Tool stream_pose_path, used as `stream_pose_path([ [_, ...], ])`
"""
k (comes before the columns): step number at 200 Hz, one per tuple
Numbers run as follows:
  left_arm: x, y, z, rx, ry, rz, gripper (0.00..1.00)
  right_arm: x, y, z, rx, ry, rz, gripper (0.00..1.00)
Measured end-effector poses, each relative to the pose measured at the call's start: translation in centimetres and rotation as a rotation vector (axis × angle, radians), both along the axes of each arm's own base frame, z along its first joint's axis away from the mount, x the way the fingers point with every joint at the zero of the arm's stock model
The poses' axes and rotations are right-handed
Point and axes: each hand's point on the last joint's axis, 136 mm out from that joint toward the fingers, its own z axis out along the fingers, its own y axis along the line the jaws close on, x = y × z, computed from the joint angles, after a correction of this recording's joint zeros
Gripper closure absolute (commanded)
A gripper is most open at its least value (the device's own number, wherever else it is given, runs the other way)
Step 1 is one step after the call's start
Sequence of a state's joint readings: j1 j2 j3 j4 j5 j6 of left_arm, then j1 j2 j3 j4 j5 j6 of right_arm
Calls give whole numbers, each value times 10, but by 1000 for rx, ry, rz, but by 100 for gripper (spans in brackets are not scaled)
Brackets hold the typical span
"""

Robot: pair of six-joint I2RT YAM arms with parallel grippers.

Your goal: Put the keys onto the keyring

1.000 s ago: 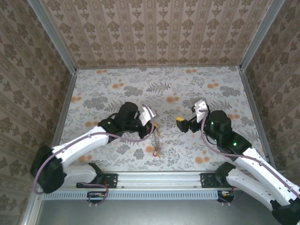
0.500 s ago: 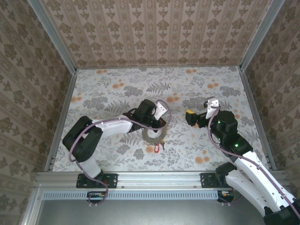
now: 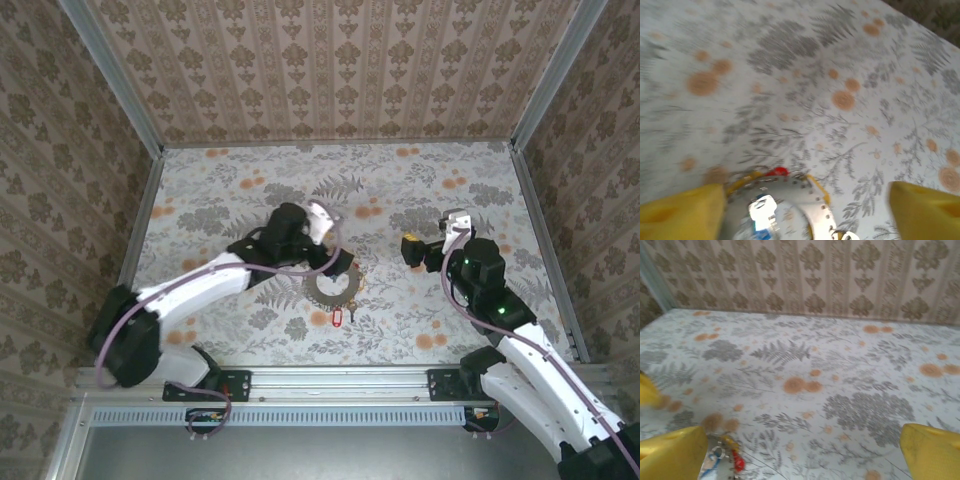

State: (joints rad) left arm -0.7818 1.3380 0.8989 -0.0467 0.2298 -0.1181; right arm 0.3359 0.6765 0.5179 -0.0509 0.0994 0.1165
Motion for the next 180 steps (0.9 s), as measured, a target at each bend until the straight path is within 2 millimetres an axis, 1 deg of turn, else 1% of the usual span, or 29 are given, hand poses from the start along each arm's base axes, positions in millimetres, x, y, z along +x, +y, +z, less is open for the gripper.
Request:
stream_pose_path([
  [5, 4, 11, 5, 0, -14, 38, 0, 2, -4, -5, -8, 14, -19, 0],
  [12, 14, 34, 13, 0, -38, 115, 0, 7, -11, -13, -24, 39, -56, 0],
  [13, 17, 39, 15, 0, -45, 135, 0, 8, -13, -15, -26, 45, -65, 0],
  [20, 27, 62, 20, 3, -64, 215, 0, 13, -20, -24, -36, 72, -102, 0],
  [28, 40, 95, 23, 14, -86, 339, 0, 19, -28, -35, -48, 100, -150, 0],
  [30, 41, 100, 23, 15, -86, 358, 0, 20, -31, -38, -51, 103, -164, 0],
  [33, 46, 114, 23, 21, -92, 410, 0, 22, -34, -42, -56, 110, -178, 0],
  [40, 51, 136, 21, 34, -93, 491, 0, 24, -40, -53, -69, 125, -210, 0],
  [41, 52, 141, 21, 36, -94, 511, 0, 25, -41, -55, -71, 128, -214, 0],
  [49, 57, 166, 17, 47, -90, 597, 0, 26, -47, -67, -84, 138, -242, 0],
  [69, 67, 214, 6, 90, -81, 753, 0, 27, -57, -89, -116, 116, -274, 0],
  [87, 69, 241, -6, 136, -72, 846, 0, 29, -63, -98, -146, 80, -284, 0],
  [119, 70, 274, -25, 172, -83, 959, 0, 47, -71, -88, -182, -1, -304, 0],
  [138, 70, 292, -38, 195, -101, 1015, 0, 56, -73, -91, -200, -17, -307, 0],
  [152, 72, 303, -43, 210, -115, 1048, 0, 62, -72, -100, -213, -12, -300, 0],
  [164, 76, 315, -46, 218, -134, 1087, 0, 67, -71, -111, -222, 4, -293, 0],
  [180, 82, 325, -50, 210, -164, 1120, 0, 72, -70, -127, -234, 31, -286, 0],
])
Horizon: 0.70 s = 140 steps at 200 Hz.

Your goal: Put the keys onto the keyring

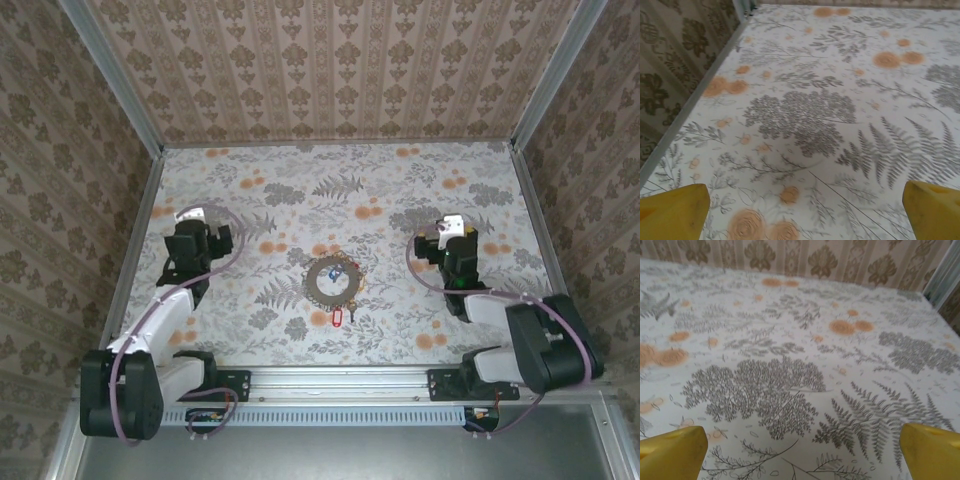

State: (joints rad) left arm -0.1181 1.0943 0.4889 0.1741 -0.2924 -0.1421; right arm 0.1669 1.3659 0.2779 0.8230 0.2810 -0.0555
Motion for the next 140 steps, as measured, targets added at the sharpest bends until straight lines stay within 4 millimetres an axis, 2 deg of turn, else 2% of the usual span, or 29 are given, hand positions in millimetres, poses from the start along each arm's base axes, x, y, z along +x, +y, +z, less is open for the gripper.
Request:
stream_pose_path([
  [34, 8, 5, -26, 10, -19, -36, 0, 9, -1, -9, -1, 6, -6, 0],
  [52, 17, 1, -28, 10, -38, -87, 0, 17, -13, -3, 21, -13, -49, 0],
  [73, 28, 9, -27, -6, -87, -102, 0, 26, -29, -4, 53, -21, -106, 0],
  [92, 35, 13, -39, -24, -91, -123, 0, 27, -34, -6, 71, -18, -125, 0],
  [125, 41, 1, -66, -45, -56, -204, 0, 27, -34, -6, 84, -22, -129, 0],
  [140, 43, -4, -66, -45, -62, -226, 0, 27, -34, -6, 85, -22, -129, 0],
])
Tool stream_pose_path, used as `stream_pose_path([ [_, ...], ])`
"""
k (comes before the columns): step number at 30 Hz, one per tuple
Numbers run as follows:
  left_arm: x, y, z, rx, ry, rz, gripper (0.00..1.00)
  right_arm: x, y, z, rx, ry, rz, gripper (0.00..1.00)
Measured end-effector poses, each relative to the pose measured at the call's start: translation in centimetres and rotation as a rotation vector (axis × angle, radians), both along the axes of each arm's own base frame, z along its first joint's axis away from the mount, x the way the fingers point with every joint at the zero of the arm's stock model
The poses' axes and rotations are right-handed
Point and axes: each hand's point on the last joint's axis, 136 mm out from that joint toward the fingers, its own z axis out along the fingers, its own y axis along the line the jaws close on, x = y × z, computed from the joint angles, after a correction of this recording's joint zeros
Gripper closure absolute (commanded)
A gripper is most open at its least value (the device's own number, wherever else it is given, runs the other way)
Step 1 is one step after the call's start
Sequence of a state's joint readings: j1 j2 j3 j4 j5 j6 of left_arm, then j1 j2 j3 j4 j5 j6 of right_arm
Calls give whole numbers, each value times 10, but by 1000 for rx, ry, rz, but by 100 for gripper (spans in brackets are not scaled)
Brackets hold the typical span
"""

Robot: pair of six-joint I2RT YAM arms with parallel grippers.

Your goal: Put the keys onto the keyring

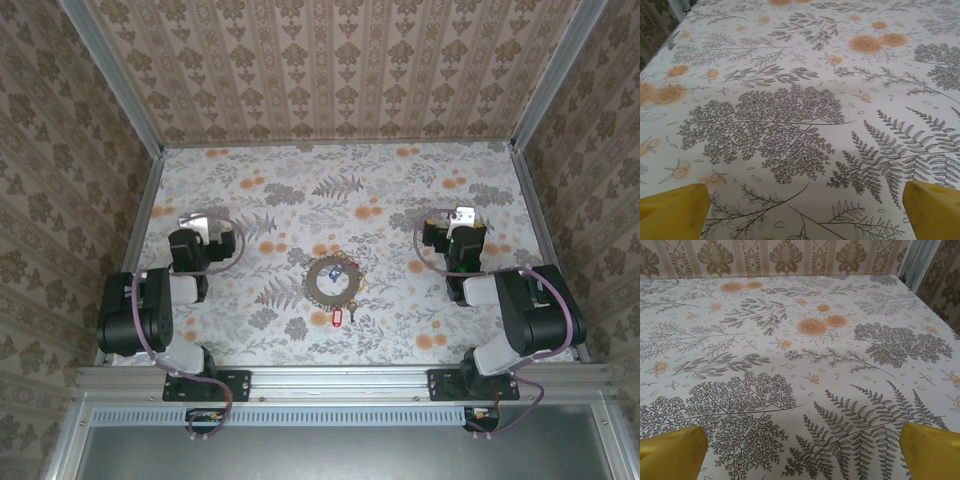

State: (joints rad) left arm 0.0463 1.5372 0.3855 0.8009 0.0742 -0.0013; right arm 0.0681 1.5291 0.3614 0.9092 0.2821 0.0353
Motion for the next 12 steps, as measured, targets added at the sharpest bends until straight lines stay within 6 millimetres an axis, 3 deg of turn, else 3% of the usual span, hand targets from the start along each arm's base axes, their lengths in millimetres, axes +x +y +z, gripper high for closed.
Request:
stream_pose_path([
  [12, 2, -10, 4, 22, -19, -33, 0, 1, 0, 2, 3, -5, -2, 0],
])
